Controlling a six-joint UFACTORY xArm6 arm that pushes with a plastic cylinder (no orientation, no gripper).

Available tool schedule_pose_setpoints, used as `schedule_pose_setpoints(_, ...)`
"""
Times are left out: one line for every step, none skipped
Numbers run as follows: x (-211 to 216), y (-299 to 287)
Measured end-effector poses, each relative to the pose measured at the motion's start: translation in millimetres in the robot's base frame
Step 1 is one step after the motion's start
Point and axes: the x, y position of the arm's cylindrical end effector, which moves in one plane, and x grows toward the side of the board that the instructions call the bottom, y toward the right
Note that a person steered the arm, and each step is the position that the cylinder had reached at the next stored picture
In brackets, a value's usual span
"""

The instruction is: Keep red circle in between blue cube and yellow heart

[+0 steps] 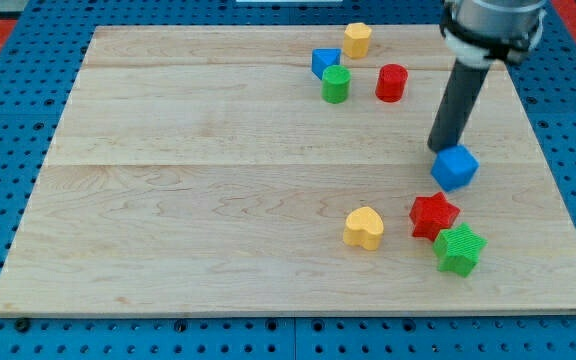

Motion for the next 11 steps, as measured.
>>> schedule_pose_setpoints(-6.3,-24.9)
schedule_pose_setpoints(-61.7,-35.1)
schedule_pose_setpoints(-76.8,42.5)
schedule_pose_setpoints(-135.0,47.8)
schedule_pose_setpoints(-158.5,-5.0)
schedule_pose_setpoints(-123.4,-35.6)
schedule_pose_setpoints(-94.5,-65.5)
schedule_pose_setpoints(-108.9,-72.2)
schedule_pose_setpoints(-108.9,-102.0)
schedule_pose_setpoints(-108.6,-128.8)
schedule_pose_setpoints(-92.9,-152.9)
